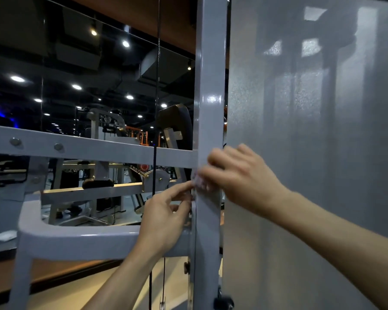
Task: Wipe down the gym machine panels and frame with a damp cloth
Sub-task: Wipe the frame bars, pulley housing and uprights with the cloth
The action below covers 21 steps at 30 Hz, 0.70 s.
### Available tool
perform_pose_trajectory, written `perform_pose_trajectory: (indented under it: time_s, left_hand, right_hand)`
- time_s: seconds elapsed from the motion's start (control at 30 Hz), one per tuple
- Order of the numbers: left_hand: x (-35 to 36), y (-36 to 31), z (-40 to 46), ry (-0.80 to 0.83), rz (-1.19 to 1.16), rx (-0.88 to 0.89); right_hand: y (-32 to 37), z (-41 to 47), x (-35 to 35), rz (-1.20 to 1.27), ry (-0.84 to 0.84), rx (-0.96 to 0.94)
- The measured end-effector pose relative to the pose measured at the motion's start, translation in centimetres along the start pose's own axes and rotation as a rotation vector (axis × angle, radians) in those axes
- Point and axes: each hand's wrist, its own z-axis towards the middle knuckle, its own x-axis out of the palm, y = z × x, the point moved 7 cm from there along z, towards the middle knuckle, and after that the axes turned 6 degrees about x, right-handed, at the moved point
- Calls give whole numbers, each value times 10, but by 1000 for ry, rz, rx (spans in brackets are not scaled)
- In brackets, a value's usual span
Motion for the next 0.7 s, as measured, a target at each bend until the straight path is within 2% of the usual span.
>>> perform_pose_trajectory:
  time_s: [0.13, 0.3, 0.37, 0.57, 0.7]
  left_hand:
    - [-1, -3, 0, 2, 59, 26]
    - [-2, -5, 1, 5, 74, 65]
    - [-2, -5, 0, 0, 74, 66]
    - [-2, -8, -2, 17, 73, 93]
    - [-2, -6, 0, 18, 77, 129]
  right_hand:
    - [-16, 8, 0, 48, -31, 173]
    - [43, -50, 16, 93, 38, 16]
    - [39, -49, 14, 49, 43, -35]
    - [1, -13, 5, 12, -40, 171]
    - [51, -60, 18, 87, -26, 64]
